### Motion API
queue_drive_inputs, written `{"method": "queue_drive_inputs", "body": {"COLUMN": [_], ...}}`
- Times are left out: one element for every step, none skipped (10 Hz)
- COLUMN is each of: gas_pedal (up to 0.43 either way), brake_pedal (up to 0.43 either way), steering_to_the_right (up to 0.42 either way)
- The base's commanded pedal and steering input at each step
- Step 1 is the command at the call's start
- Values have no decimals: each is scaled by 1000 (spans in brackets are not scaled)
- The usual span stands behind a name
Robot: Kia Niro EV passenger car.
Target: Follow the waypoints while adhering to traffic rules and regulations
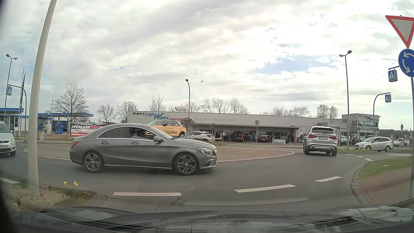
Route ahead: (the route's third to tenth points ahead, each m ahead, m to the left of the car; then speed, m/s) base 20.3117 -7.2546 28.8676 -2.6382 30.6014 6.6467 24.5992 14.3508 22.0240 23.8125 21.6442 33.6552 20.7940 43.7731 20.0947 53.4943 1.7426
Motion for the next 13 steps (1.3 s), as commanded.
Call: {"method": "queue_drive_inputs", "body": {"gas_pedal": [0,0,0,0,0,0,0,0,0,0,0,0,0], "brake_pedal": [0,0,0,12,49,98,146,171,189,213,226,220,213], "steering_to_the_right": [50,56,66,78,90,106,121,135,150,163,174,184,190]}}
